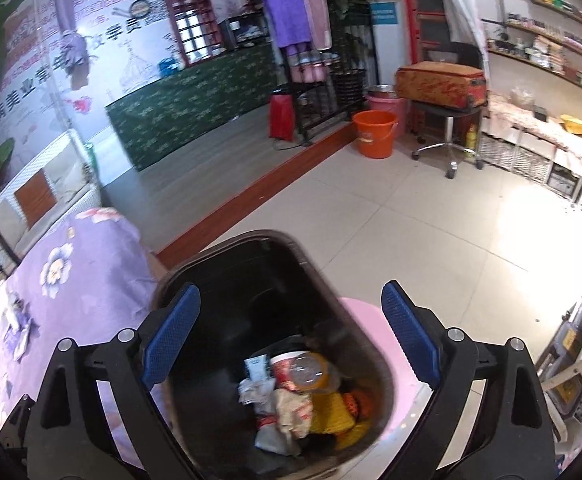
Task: Collect trash
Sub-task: 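Lower the striped wrapper into the bin and open the left gripper, then move both open grippers back over the bed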
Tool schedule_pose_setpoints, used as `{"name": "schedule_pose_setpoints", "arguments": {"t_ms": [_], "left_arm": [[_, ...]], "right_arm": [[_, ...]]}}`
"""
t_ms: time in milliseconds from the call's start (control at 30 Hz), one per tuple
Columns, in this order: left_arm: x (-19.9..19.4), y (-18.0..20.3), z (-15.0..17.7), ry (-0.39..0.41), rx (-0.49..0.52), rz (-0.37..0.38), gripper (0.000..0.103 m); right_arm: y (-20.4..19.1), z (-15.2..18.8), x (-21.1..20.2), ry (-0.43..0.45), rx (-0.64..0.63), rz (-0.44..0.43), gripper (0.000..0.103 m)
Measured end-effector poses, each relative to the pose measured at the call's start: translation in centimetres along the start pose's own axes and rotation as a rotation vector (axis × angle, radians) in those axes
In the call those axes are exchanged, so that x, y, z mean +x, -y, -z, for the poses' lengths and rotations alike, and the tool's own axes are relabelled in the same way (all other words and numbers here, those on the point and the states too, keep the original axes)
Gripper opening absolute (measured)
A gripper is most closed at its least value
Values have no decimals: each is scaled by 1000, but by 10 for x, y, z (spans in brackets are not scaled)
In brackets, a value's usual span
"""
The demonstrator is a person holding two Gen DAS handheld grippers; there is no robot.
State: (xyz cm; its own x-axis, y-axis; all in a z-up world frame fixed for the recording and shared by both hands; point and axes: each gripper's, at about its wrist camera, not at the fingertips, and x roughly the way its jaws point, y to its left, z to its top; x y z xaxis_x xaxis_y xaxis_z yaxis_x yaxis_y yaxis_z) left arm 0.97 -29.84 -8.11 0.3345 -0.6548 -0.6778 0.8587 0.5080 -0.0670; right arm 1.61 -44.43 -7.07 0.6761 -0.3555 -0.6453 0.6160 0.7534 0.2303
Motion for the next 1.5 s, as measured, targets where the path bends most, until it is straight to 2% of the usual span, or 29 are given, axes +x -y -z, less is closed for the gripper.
{"name": "schedule_pose_setpoints", "arguments": {"t_ms": [333,533,833,1200,1400,1500], "left_arm": [[-31,-50,14,15,-143,-103,97],[-59,-91,37,32,-248,-181,97],[-99,-141,63,62,-347,-376,97],[-152,-200,98,76,-494,-529,97],[-171,-224,116,83,-558,-560,97],[-176,-230,121,83,-577,-566,97]], "right_arm": [[-66,15,15,-75,-108,-145,91],[-111,22,19,-105,-178,-243,91],[-208,37,18,-134,-348,-415,91],[-321,56,16,-177,-538,-572,91],[-388,68,23,-203,-640,-643,90],[-418,72,28,-198,-698,-657,86]]}}
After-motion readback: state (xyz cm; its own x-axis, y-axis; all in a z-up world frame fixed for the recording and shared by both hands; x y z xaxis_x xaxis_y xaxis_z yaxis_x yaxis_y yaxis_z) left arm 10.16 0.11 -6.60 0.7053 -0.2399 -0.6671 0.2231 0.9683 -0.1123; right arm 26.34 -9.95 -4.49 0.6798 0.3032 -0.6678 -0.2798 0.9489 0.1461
